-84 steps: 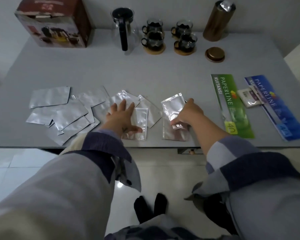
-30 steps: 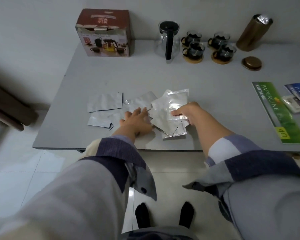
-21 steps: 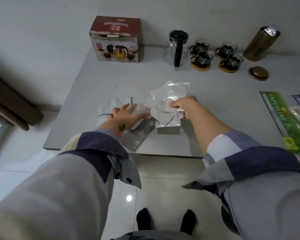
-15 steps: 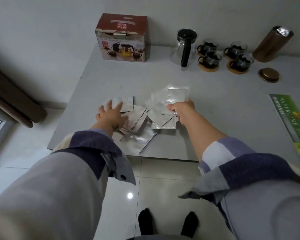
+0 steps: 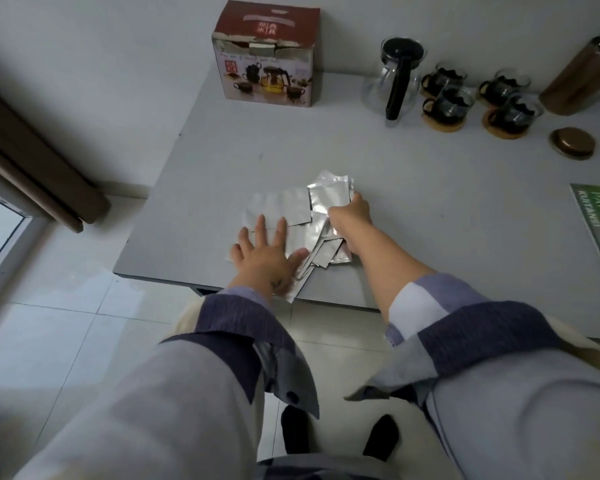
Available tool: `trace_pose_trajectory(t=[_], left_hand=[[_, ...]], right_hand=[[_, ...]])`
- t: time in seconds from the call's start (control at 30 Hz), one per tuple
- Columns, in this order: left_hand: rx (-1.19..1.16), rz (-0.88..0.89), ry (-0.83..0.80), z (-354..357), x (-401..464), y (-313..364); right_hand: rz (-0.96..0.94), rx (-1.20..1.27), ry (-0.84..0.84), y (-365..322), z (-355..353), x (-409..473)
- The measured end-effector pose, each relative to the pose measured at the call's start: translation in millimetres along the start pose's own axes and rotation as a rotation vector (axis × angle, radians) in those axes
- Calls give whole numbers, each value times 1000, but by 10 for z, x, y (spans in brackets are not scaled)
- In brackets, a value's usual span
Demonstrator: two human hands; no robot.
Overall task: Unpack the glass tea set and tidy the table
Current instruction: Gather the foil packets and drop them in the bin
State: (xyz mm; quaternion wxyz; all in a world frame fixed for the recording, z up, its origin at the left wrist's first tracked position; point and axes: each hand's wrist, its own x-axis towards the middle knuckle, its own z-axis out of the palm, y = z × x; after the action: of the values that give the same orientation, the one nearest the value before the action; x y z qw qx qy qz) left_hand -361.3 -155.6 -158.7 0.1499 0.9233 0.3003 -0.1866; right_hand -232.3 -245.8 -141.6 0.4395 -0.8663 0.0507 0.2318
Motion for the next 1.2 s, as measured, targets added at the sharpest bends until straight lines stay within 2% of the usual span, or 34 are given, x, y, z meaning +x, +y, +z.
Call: trace_pose_trajectory(t=[0.07,0.17,0.33,0.43,0.53,0.63,0.77,1.0,1.2], left_hand=[[1,39,0,127,-62,-27],[17,63,42,245,-37,-63],[77,77,147,351,-75,-78],[86,90,196,376,-100,-95],[105,97,211,387,-94,-111],[119,101,204,375,-81,-112],[120,109,203,374,-80,-115],[100,104,215,387,-26,-155],[115,142,215,387,-19,-144]], right_hand=[[-16,-18,-23,-19,-4,-31],[-62,-177,-71,37,26,-44],[-39,-263,-118,59,80,-64],[-51,-390,-97,14,82,-84],[-136,-568,-1,-26,147,-85],[-182,-483,-34,-123,229,-94],[-60,-345,-106,-213,275,-54],[-155,-438,-205,-228,222,-47],[-24,-136,-324,6,161,-119]])
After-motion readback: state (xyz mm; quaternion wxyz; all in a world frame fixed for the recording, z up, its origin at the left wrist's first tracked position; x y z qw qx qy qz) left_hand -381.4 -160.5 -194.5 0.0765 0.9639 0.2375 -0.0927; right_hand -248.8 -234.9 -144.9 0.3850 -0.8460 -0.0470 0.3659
